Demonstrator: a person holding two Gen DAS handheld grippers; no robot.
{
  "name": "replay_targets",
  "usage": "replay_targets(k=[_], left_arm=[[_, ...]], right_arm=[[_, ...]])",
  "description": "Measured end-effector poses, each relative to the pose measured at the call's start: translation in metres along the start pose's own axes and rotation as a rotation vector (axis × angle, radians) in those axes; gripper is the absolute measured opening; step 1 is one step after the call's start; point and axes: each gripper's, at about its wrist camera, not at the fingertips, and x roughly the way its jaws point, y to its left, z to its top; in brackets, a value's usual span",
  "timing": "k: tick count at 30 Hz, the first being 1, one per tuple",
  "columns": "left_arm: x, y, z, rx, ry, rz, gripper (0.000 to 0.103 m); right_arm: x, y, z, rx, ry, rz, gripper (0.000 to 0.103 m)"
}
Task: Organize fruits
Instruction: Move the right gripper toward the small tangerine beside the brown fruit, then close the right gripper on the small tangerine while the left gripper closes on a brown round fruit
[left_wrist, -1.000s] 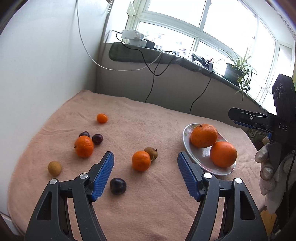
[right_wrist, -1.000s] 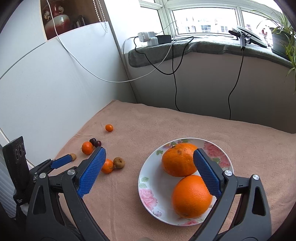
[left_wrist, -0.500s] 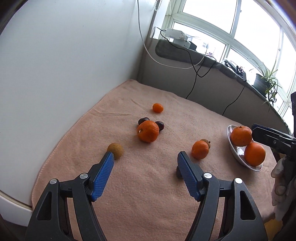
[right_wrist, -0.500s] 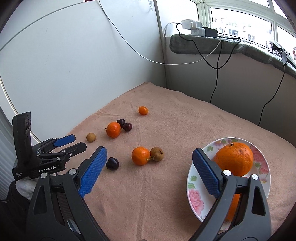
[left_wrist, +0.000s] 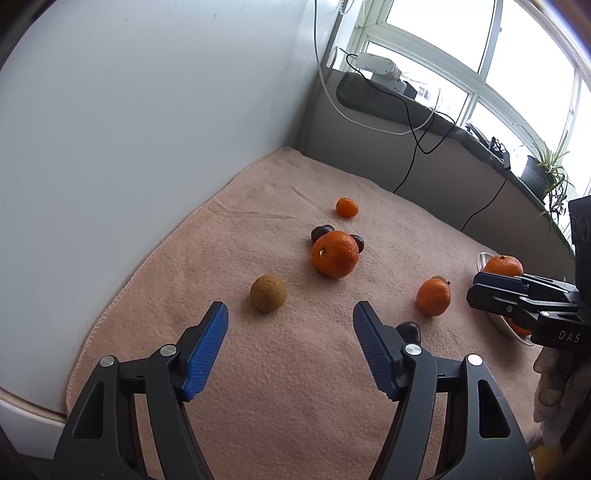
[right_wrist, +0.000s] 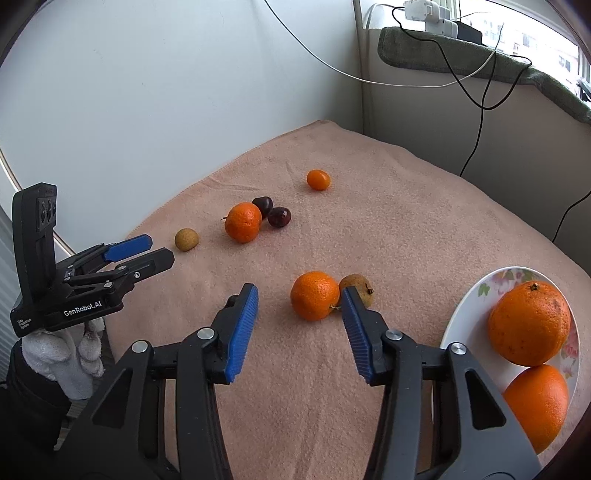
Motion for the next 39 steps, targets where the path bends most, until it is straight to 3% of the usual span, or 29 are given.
replay_targets(k=[26,32,36,39], left_arm=[[0.033,0.01,0.011,0.001,0.064,0.01,0.049],[0.036,0.013,0.011,-0.001,0.074,0.015,0.039],[0.038,0.014,0.011,-0.004,0.073,0.025,0.025],[0.038,0.014,0.011,-0.004,0.07,0.024,0.024]], right_arm=[[0.039,-0.001,0.007,-0.076,0.081,-0.065,0.039],[0.041,0.004,0.007,-0.109,0.086,-0.084,0.037],[0.041,0.005,0.006,-0.109,0.083,-0.085,0.036],[0.04,0.003,0.006,-0.098,0.075,-0.078,0.036]])
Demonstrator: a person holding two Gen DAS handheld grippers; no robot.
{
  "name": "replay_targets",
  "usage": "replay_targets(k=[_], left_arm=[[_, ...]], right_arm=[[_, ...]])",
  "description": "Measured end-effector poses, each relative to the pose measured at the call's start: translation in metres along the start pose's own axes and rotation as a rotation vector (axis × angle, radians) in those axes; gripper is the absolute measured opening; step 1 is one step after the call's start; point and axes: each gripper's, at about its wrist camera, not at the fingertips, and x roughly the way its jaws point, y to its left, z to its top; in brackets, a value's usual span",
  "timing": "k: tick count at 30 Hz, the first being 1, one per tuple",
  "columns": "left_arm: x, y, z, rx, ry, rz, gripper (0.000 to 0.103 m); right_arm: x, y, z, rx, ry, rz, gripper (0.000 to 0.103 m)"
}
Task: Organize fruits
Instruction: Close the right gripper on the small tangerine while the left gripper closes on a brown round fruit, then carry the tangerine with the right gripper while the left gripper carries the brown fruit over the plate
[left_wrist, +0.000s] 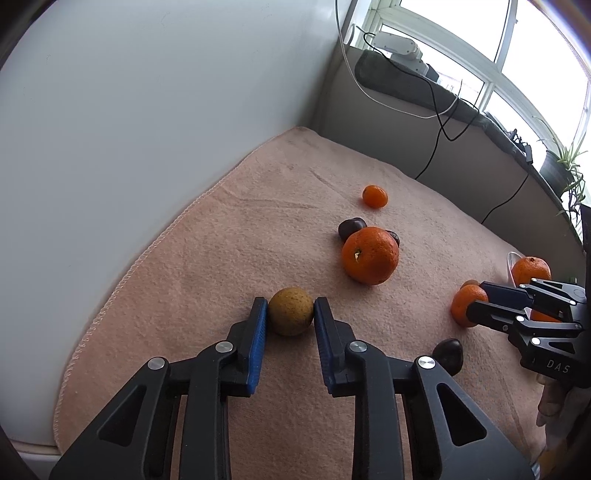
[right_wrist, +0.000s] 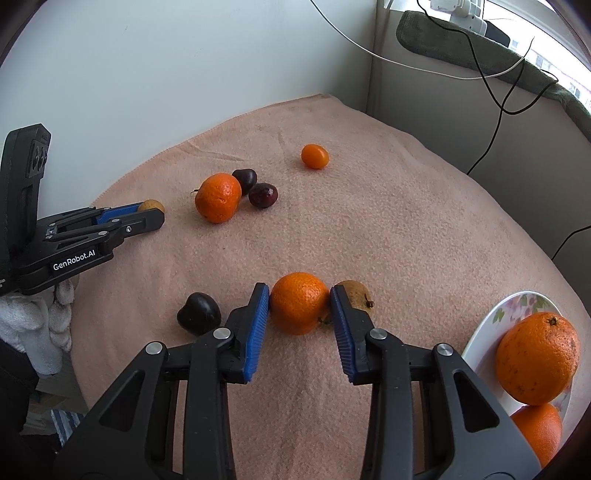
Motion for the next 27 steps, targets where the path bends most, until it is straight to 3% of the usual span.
replay_targets(k=[10,27], left_arm=[[-0.013,-0.005,0.0,0.002,-0.024,-0.019,0.024],[-0.043,-0.052,0.006,0.046,-0.079,-0.141,0.024]], right_arm=[[-0.023,-0.001,0.0,0.035,-0.063,0.036,0.035],[-0.077,-0.027,-0.016,0.14,-0.179,0.048,0.035]])
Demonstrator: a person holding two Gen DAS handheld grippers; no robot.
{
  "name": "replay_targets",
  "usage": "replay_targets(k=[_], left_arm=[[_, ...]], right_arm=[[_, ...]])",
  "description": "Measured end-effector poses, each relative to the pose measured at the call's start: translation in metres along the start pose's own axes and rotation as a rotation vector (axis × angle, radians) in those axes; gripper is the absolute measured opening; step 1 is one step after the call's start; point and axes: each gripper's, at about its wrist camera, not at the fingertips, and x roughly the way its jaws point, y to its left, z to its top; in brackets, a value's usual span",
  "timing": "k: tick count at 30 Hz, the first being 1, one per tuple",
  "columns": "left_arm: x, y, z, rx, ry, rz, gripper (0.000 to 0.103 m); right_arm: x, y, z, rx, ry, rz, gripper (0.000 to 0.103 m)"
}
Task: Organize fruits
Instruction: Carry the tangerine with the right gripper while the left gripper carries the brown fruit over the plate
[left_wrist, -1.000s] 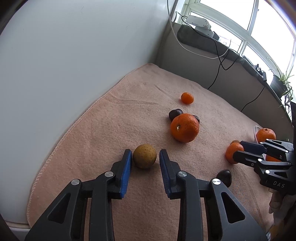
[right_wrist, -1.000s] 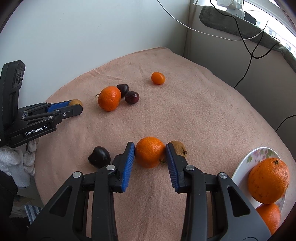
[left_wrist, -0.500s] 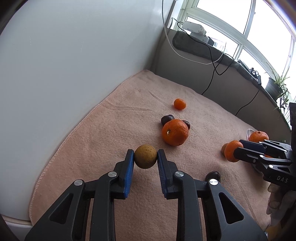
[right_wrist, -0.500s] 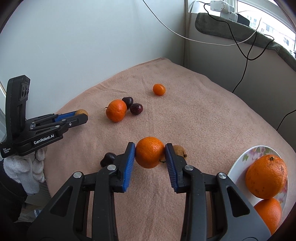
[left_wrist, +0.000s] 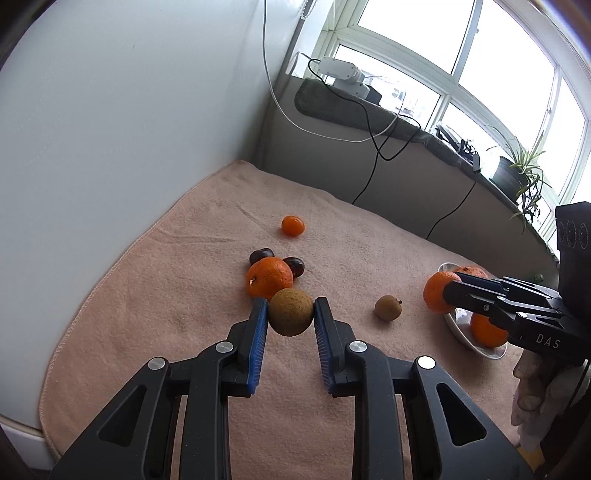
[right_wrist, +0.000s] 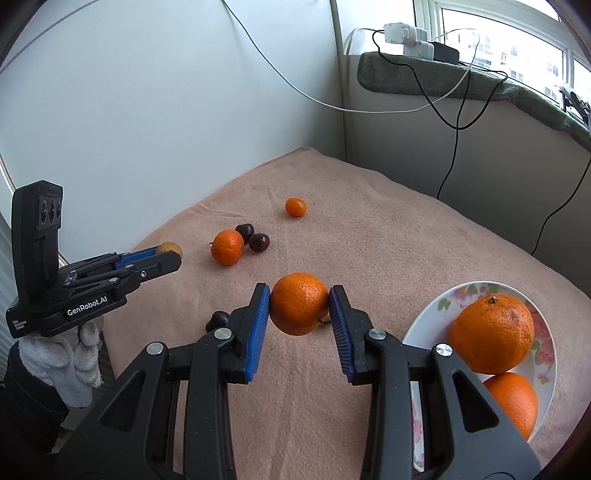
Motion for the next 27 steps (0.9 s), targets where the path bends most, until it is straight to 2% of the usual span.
replay_targets(k=[7,27], left_arm=[[0.001,-0.028,-0.001,0.03,0.007,-0.052,0.024],[0.029,-0.127,-0.005,0.15,0.06,-0.258,0.024]], right_arm=[[-0.022,-0.021,-0.003,0.047,-0.037,-0.027,0.035],[-0.091,-0.114,-0.035,0.226,-0.1,-0.201,0.035]])
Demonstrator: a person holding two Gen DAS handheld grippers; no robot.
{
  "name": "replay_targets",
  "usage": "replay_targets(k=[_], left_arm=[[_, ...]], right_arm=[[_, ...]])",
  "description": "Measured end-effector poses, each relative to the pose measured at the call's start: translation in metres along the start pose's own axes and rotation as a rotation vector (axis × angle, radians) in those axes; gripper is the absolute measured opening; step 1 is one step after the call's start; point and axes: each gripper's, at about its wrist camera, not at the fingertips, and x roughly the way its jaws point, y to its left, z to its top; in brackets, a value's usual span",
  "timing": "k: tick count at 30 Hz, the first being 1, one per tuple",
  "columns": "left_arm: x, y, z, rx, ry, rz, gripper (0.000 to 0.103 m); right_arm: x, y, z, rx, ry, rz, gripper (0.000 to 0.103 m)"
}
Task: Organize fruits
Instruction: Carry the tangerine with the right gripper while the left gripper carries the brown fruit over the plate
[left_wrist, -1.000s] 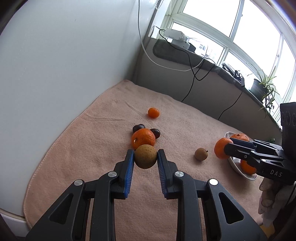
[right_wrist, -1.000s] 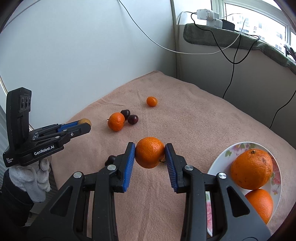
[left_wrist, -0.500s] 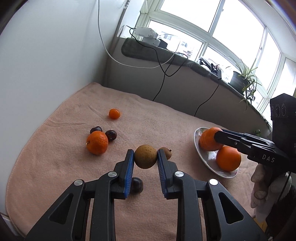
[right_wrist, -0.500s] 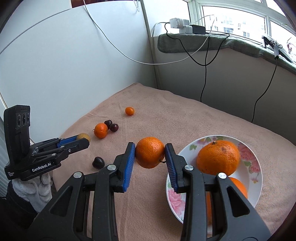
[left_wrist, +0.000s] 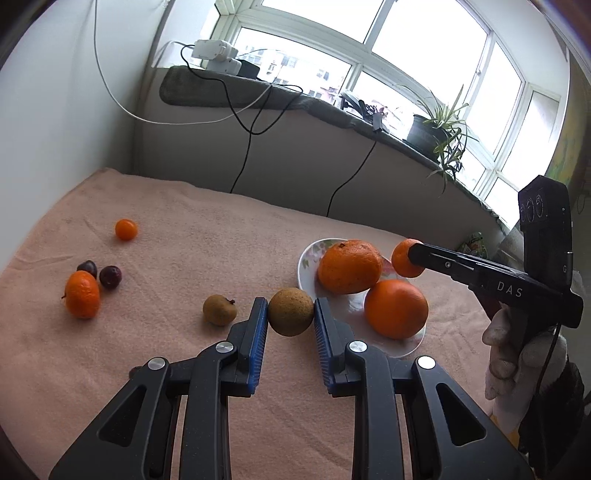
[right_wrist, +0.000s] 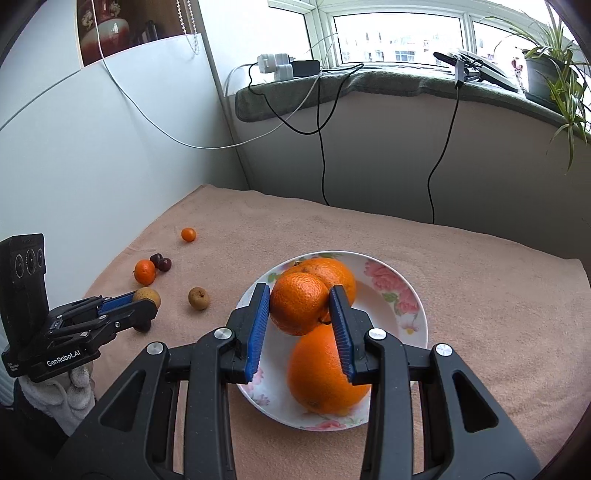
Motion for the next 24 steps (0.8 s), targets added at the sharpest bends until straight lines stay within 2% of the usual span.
replay_targets(k=[12,24], left_arm=[[0.029,-0.039,-0.005,0.057,0.067,-0.071,0.024],[0.043,-0.057,-0.007,0.085,0.11,-0.084,0.024]], right_arm=[[-0.001,-0.047,-0.014,0.079,0.021,-0.059,0.035],[0.008,-0.071,-0.026,0.128,0.063,-0.065,0.035]])
